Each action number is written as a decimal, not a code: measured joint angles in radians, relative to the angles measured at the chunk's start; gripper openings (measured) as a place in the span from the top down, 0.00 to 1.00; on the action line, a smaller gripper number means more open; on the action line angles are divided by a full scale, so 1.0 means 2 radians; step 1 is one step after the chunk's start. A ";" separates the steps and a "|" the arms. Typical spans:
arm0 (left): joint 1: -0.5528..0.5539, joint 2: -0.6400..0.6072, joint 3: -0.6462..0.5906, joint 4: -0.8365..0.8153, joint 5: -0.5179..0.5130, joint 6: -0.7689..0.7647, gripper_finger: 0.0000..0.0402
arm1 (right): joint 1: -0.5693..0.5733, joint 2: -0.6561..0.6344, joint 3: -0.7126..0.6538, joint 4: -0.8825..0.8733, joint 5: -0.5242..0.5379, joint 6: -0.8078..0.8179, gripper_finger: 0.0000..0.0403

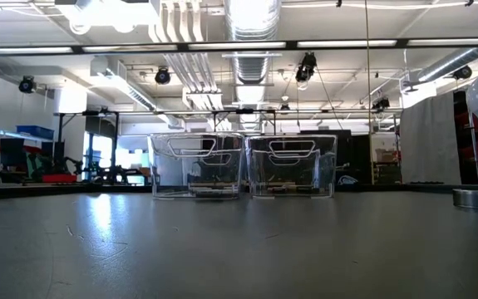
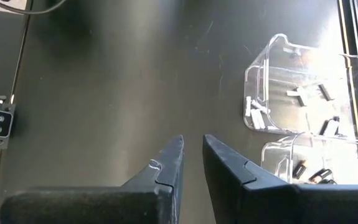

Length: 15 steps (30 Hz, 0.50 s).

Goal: Sort batteries
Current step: Put the black battery into the right transparent bin

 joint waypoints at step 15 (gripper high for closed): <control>-0.002 -0.011 0.006 -0.019 -0.023 0.014 0.95 | 0.000 0.000 0.000 0.000 0.000 -0.001 0.87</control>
